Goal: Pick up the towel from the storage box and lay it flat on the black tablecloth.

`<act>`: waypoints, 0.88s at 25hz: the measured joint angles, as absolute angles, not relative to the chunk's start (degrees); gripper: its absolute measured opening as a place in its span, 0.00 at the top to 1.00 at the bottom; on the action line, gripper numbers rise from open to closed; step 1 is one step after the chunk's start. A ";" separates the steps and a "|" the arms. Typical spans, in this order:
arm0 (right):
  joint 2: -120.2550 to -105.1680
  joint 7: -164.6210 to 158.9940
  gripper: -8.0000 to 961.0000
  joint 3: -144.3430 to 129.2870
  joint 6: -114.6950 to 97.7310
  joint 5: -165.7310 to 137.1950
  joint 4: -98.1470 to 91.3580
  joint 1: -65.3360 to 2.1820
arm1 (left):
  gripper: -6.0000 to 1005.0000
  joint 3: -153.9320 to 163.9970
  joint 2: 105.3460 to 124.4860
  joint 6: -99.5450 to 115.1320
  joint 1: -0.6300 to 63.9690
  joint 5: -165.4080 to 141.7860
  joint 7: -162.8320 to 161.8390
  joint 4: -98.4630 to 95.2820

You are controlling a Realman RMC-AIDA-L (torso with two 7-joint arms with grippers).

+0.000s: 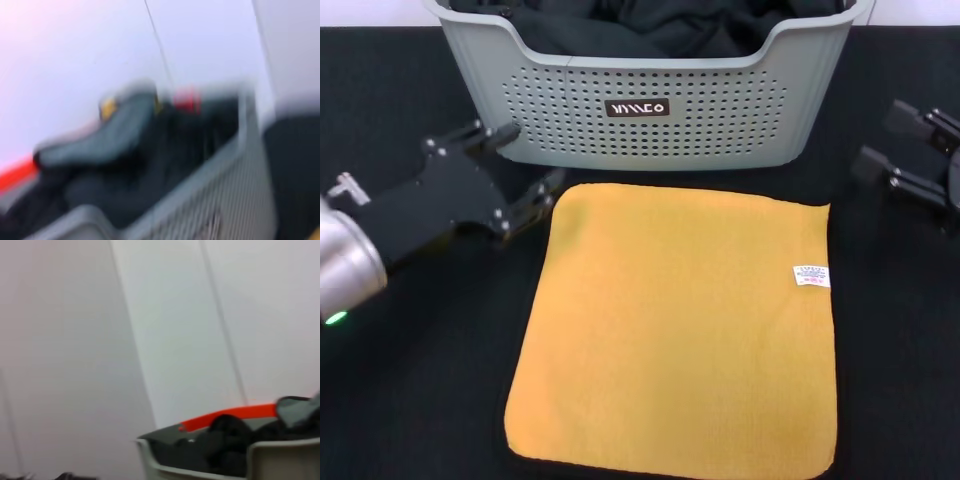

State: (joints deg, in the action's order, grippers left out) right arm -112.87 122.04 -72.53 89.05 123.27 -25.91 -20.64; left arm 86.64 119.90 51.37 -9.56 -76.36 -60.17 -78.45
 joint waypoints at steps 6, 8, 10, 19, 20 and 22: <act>-110.60 117.49 0.15 -72.52 96.74 118.22 -31.01 -20.90 | 0.38 78.89 119.71 77.00 0.12 -60.64 -64.92 -58.51; -110.50 115.76 0.15 -72.53 98.06 115.88 -33.28 -20.82 | 0.38 78.35 119.69 83.00 4.47 -60.94 -65.22 -52.27; -110.62 114.44 0.15 -72.61 98.86 113.36 -35.80 -20.64 | 0.38 78.17 119.44 86.83 8.29 -61.87 -65.09 -47.70; -112.65 114.21 0.15 -72.77 101.38 104.89 -45.84 -16.74 | 0.39 78.06 118.67 99.03 16.17 -69.21 -64.78 -37.95; -112.78 114.24 0.15 -72.77 101.51 104.56 -46.85 -16.05 | 0.39 78.02 118.55 99.67 15.99 -69.27 -64.64 -37.92; -112.93 114.26 0.15 -72.80 101.53 104.33 -48.50 -14.80 | 0.39 77.97 118.40 100.03 15.55 -69.36 -64.16 -37.73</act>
State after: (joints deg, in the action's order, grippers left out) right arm -112.93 114.26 -72.80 101.53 104.33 -48.50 -14.80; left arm 77.97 118.40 100.03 15.54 -69.36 -64.16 -37.73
